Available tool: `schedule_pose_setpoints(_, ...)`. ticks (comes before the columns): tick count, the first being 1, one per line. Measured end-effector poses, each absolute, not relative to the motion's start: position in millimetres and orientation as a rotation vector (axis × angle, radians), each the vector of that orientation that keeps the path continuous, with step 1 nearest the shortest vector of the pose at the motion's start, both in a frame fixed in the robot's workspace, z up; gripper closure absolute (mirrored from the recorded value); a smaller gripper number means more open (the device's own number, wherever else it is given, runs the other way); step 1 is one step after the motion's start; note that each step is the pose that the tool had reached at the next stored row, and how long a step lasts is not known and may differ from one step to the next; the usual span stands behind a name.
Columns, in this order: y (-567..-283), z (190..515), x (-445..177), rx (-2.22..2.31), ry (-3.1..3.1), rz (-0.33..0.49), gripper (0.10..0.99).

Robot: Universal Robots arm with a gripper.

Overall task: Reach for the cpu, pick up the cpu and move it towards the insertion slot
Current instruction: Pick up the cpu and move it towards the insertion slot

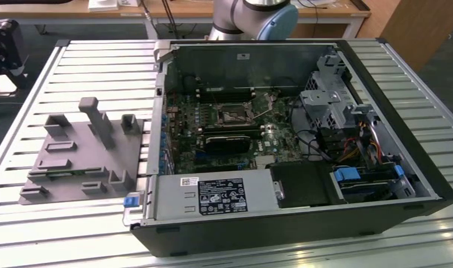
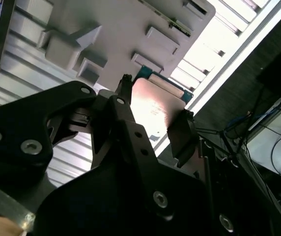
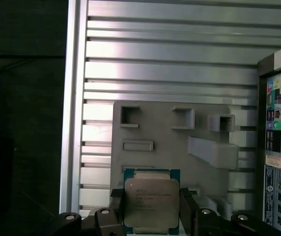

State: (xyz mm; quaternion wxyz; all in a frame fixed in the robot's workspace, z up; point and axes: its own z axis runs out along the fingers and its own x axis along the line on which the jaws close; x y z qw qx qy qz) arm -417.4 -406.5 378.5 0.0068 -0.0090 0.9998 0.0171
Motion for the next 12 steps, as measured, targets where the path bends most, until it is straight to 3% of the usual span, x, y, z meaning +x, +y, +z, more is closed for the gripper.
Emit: schedule_pose_setpoints(12,-406,378,-383,-0.028,3.128,0.053,0.545)
